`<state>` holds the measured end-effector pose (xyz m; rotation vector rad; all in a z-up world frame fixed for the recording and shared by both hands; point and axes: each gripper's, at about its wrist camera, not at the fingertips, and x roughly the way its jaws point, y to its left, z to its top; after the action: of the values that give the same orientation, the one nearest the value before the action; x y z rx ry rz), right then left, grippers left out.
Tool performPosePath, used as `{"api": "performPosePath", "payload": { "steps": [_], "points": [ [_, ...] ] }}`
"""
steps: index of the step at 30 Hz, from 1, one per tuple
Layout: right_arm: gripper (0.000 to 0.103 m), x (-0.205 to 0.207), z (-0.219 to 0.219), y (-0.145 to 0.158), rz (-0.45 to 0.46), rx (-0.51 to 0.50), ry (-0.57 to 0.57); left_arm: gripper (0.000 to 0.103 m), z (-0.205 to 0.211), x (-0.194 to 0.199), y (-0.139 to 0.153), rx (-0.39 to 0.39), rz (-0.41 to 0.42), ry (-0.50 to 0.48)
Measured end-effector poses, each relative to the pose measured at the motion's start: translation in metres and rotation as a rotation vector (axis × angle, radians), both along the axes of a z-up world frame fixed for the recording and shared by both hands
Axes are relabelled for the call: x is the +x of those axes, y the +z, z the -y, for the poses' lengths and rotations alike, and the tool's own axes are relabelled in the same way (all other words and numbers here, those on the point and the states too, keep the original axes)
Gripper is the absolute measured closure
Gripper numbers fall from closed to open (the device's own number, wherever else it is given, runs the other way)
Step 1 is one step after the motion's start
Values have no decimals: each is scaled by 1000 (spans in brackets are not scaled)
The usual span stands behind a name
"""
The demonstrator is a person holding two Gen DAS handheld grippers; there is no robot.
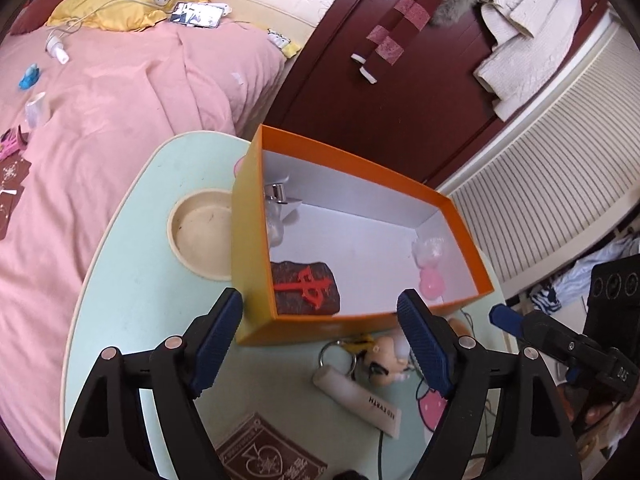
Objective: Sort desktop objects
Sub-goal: 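Move the right tool into the orange box toward the clear glass cup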
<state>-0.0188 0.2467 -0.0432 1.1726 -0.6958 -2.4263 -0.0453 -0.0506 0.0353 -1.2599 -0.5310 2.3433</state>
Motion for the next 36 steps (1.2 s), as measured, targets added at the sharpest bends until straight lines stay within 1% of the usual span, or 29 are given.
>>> {"api": "performPosePath", "payload": {
  "steps": [3, 7, 9, 12, 15, 20, 22, 24, 28, 30, 33, 34, 36],
  "points": [
    [41, -5, 1, 1, 14, -6, -11, 23, 2, -7, -4, 5, 14, 8],
    [41, -13, 3, 6, 9, -15, -21, 23, 0, -16, -6, -39, 3, 13],
    [41, -19, 4, 11, 2, -4, -20, 23, 0, -19, -6, -59, -8, 15],
    [41, -31, 10, 16, 13, 0, 44, 23, 0, -23, -6, -80, -24, 23],
    [41, -40, 13, 16, 34, 5, 62, 23, 1, -27, -5, -94, -39, 36],
    [41, -49, 23, 16, 61, 80, 78, 23, 2, -39, -6, -111, -33, 53],
    [41, -51, 27, 14, 79, 103, 93, 23, 2, -42, -6, -104, -29, 52],
    [41, -50, 28, 12, 81, 105, 102, 23, 4, -42, -3, -92, -31, 55],
    [41, -51, 24, 15, 78, 102, 110, 23, 26, -31, 5, 13, -28, 74],
    [41, -55, 21, 18, 80, 100, 114, 23, 38, -24, 5, 39, -4, 96],
    [40, -68, 18, 20, 109, 79, 122, 23, 53, -8, 2, 24, 24, 128],
    [38, -74, 20, 19, 129, 77, 129, 23, 56, -3, 1, 8, 28, 138],
    [37, -88, 26, 14, 179, 89, 152, 22, 60, 8, 1, -5, 27, 146]
  ]
}}
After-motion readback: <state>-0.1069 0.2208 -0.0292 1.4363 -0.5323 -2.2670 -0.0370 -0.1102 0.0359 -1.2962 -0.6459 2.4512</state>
